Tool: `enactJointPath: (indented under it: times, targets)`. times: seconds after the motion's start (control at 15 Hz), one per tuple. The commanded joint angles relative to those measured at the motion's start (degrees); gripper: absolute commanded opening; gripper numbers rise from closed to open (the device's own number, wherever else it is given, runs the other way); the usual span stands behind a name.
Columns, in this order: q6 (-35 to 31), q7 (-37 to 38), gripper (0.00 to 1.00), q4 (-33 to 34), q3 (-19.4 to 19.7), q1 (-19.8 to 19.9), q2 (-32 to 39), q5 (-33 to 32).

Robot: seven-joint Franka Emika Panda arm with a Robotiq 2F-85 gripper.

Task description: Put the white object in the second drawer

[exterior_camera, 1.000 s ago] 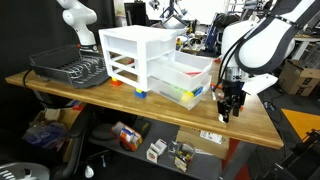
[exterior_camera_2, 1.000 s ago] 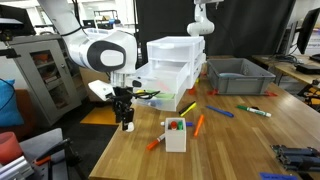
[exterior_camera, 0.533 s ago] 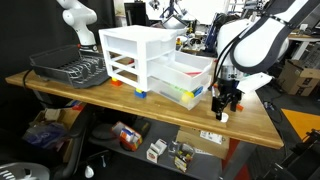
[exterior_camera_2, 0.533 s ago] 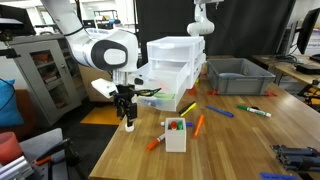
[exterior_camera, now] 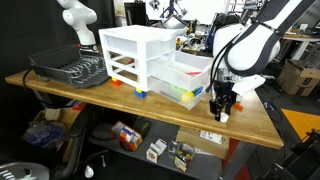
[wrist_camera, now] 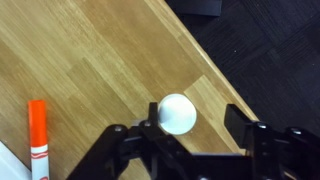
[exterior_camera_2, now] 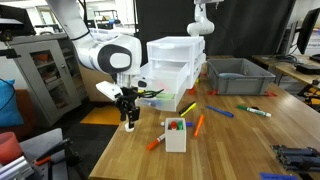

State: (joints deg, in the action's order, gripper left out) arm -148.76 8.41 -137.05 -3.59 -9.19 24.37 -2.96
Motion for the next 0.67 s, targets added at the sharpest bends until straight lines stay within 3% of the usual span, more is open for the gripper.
enactJointPath:
  times: [0.0,0.27,0.6]
  targets:
    - [0.44,-0.50,0.39,1.04,0.91,-0.48,0.66,-1.69]
    - [0.57,0.05,0.12,-0.02,1.77,-0.67,-1.01,-3.22]
    - [2.75,1.02,0.12,-3.82,1.91,-0.88,-9.34,-4.19]
